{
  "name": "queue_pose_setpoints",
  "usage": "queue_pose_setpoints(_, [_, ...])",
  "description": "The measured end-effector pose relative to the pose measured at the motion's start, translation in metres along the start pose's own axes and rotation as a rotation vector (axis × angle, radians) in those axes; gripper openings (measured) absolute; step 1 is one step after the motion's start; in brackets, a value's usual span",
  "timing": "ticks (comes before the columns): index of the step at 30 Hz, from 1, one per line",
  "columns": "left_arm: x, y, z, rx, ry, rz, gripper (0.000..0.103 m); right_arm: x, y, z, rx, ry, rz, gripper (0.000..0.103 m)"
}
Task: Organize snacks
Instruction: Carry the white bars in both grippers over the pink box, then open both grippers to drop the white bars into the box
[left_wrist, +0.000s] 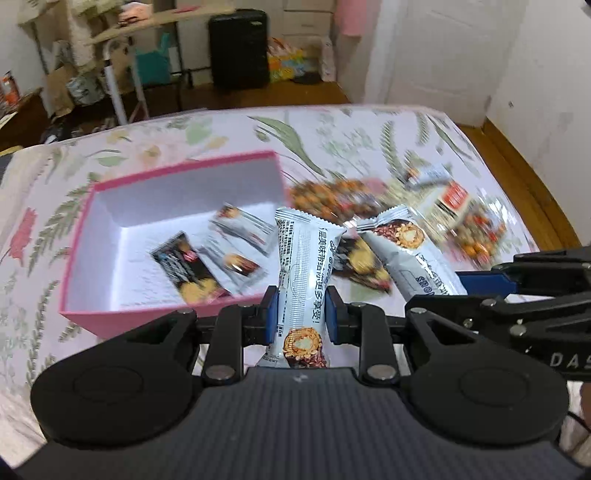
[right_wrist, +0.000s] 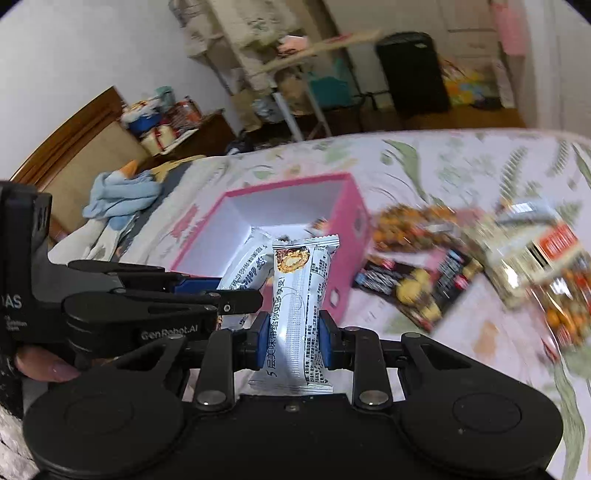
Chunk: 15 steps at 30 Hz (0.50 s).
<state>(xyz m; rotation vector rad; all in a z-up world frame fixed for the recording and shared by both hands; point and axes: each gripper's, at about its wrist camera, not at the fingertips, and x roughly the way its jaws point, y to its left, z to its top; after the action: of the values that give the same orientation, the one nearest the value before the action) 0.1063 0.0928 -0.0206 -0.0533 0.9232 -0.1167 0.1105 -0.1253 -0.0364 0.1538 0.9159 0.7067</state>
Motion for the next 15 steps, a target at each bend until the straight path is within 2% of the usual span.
queue_pose_setpoints(5, [0.012,0.059,0.023,-0.136,-0.018,0.044,0.025,0.035,0.014,0.037,-0.085,-0.013,0.022,0.032])
queue_pose_setpoints(8, [0.032,0.091,0.036,-0.198,-0.008,0.103,0.025,0.065,0.017,0.056,-0.121,0.014,0.028,0.032])
queue_pose_setpoints(10, [0.051,0.109,0.042,-0.227,0.016,0.153,0.025,0.087,0.021,0.065,-0.147,0.038,0.026,0.032])
queue_pose_setpoints(15, [0.091,0.145,0.039,-0.311,0.089,0.194,0.025,0.143,0.034,0.074,-0.237,0.127,0.017,0.032])
